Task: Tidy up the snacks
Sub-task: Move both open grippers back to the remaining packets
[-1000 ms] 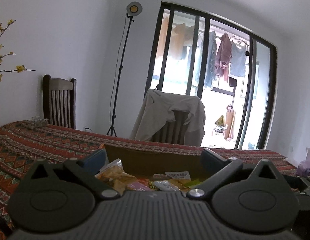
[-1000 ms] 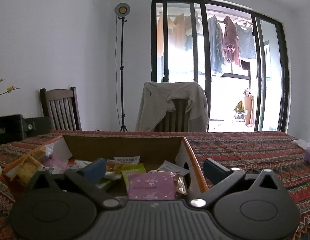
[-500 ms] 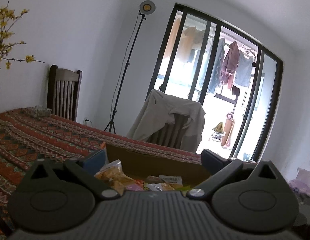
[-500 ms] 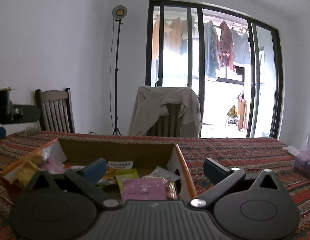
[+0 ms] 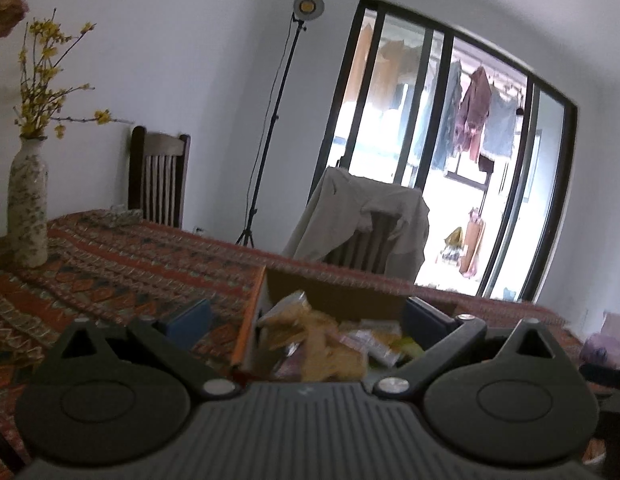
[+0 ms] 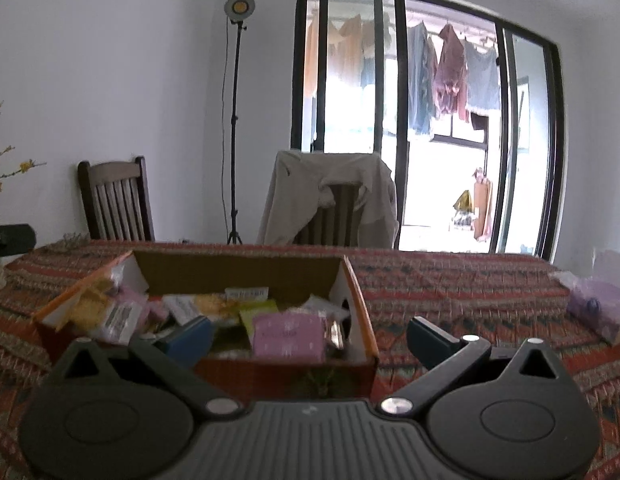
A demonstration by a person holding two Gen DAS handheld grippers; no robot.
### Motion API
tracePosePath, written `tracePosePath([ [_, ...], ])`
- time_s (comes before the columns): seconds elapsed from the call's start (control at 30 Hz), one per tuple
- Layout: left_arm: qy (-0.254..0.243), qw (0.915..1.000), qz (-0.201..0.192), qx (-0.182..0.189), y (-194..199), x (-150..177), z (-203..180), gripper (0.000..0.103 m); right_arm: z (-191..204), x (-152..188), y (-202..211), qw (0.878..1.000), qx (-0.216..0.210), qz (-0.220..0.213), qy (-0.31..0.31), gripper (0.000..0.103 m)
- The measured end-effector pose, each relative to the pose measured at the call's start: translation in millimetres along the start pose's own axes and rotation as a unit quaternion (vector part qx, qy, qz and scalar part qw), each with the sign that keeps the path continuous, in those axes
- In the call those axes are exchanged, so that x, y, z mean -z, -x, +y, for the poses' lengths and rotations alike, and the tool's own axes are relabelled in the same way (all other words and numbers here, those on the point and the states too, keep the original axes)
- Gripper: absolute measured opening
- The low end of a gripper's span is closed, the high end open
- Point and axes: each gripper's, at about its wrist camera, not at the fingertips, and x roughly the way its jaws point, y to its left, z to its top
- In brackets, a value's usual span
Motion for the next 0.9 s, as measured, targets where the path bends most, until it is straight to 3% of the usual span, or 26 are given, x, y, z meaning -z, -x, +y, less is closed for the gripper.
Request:
tracePosePath([
  [0.37,-0.045,0.9975,0.051,-0.021,18,37,34,0.103,-3,36,20,0.998,-0.01,0.057,0.012,0.103],
  [0.6,-0.006,0.9972,0.066,-0.036,7,47,57,0.103,-8,49,17,0.996,-0.006,0.091,0.007,0.103],
  [0.9,0.001,0.9968,0.075,-0.028,5,49,61,0.103,9,44,5,0.994,-0.031,0.109,0.013,0.103],
])
